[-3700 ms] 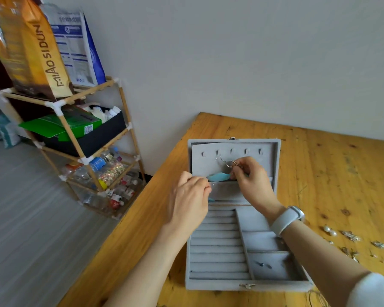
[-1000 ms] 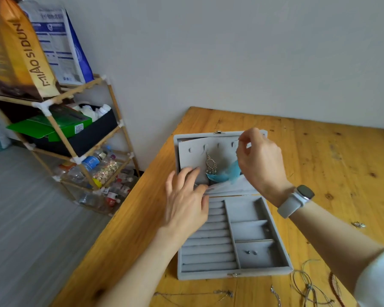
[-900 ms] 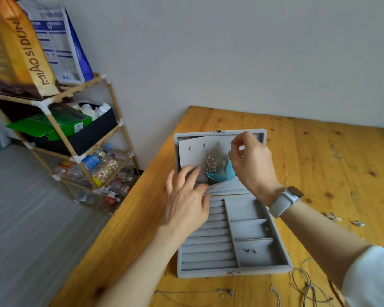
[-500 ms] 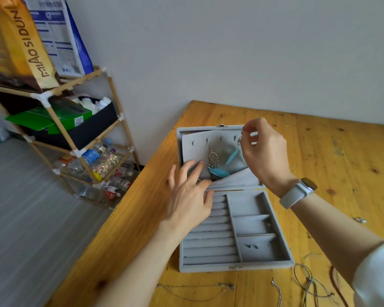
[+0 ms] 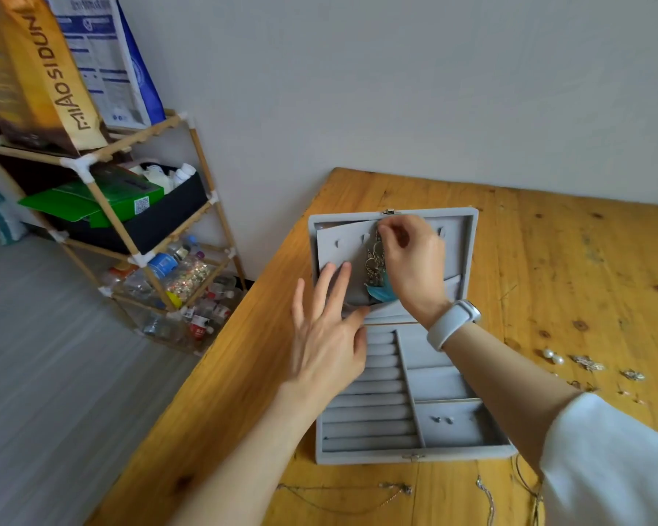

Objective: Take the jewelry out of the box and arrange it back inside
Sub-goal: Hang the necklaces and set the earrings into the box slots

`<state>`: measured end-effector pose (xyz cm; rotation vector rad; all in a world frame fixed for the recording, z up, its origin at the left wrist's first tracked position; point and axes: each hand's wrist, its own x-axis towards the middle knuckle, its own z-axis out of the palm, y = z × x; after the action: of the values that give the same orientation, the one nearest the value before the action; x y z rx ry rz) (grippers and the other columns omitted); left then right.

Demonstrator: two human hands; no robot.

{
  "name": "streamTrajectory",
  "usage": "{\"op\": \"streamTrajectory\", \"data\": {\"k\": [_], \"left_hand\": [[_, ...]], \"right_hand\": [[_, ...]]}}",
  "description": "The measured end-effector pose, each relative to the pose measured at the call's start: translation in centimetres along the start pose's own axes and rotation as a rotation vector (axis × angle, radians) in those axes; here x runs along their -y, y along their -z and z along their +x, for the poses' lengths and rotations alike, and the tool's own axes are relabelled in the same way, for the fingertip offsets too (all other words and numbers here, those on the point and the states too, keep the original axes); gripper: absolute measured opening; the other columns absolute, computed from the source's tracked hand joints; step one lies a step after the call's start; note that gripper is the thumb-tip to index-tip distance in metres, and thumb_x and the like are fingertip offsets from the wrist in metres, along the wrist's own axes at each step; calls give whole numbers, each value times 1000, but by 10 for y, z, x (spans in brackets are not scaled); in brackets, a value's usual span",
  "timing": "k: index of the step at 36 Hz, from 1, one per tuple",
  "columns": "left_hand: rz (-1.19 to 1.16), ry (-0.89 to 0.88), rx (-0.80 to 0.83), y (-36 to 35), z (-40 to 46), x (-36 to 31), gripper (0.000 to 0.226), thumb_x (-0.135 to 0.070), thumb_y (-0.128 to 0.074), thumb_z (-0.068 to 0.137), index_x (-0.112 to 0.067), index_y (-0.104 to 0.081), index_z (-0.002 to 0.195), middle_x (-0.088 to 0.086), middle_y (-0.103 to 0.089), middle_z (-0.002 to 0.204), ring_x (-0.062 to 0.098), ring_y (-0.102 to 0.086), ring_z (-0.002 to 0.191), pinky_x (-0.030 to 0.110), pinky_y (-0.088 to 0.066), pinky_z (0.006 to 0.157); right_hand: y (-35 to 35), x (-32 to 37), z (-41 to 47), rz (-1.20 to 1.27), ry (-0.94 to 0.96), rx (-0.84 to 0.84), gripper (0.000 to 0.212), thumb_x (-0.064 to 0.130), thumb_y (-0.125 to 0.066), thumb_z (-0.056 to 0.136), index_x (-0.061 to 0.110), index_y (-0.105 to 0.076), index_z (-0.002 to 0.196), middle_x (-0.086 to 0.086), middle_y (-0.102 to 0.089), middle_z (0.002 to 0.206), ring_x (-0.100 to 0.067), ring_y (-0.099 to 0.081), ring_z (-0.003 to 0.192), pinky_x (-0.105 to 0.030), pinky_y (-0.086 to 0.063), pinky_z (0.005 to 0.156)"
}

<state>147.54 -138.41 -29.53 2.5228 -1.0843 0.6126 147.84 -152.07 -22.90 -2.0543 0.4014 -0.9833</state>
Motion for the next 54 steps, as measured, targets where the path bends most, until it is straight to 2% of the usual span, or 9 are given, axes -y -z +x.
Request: {"op": "streamTrajectory", "data": {"k": [3, 9, 19, 26, 33, 41, 45, 51, 54], "left_hand": [[-47, -9, -1, -3, 0, 2, 30, -23, -58, 74, -22, -70, 101, 14, -30, 149, 28, -13, 141, 53, -23, 110], [-187, -3, 35, -3, 1, 3, 32, -20, -54, 79, -19, -67, 108, 14, -21, 153, 24, -5, 144, 37, -52, 87], [-193, -29, 9, -4, -1, 3, 32, -14, -62, 79, -22, -66, 110, 14, -20, 153, 24, -5, 144, 32, -50, 83], [-175, -34, -25, -8, -1, 4, 32, -16, -48, 81, -20, -67, 107, 15, -22, 152, 24, -7, 143, 30, -43, 93], [-182, -37, -10, -7, -2, 5, 34, -11, -58, 79, -18, -66, 111, 15, -24, 151, 23, -6, 143, 37, -47, 93], [-198, -32, 9, -6, -3, 4, 31, -8, -63, 77, -17, -68, 106, 16, -25, 151, 23, -6, 142, 35, -47, 91], [-186, -27, -1, -8, -3, 4, 30, -12, -57, 80, -19, -66, 109, 13, -22, 152, 23, -4, 143, 37, -44, 96], [-137, -32, 17, -6, -5, 5, 33, -13, -56, 82, -15, -62, 114, 10, -29, 150, 23, -6, 143, 42, -52, 89], [-125, -32, 14, -7, -5, 3, 32, -12, -56, 81, -11, -61, 113, 11, -38, 145, 25, -12, 142, 46, -48, 93]], "right_hand": [[-7, 0, -3, -28, -38, 9, 12, 16, -55, 88, 14, -67, 89, 1, -60, 92, -19, -58, 84, -31, -43, 72], [-13, -4, -4, -103, -49, -36, 12, 21, -54, 89, 19, -66, 91, 6, -54, 91, -18, -57, 85, -26, -35, 65], [-19, -9, -10, -145, 57, -72, 12, 16, -52, 89, 13, -63, 91, -2, -59, 97, -22, -56, 95, -33, -44, 69], [-17, -25, -28, -125, 50, -7, 14, 12, -52, 87, 12, -62, 98, -4, -56, 101, -22, -58, 95, -40, -50, 72], [-18, -21, -32, -95, -29, 34, 26, 35, -62, 83, 14, -58, 98, 0, -55, 101, -15, -51, 98, -30, -46, 77], [-26, -17, -29, -260, 204, -70, 14, 11, -49, 84, 6, -60, 91, -10, -62, 87, -32, -56, 81, -39, -47, 62], [-20, -26, -33, -348, 339, -24, 23, 13, -41, 83, 4, -62, 90, -12, -62, 84, -33, -57, 73, -39, -50, 58], [-4, -42, -44, -318, 385, 145, 33, 16, -48, 85, 6, -55, 116, -12, -60, 100, -31, -59, 82, -36, -47, 69], [4, -47, -48, -299, 285, 169, 25, 20, -58, 83, 7, -58, 105, -8, -63, 95, -30, -61, 86, -36, -43, 76]]}}
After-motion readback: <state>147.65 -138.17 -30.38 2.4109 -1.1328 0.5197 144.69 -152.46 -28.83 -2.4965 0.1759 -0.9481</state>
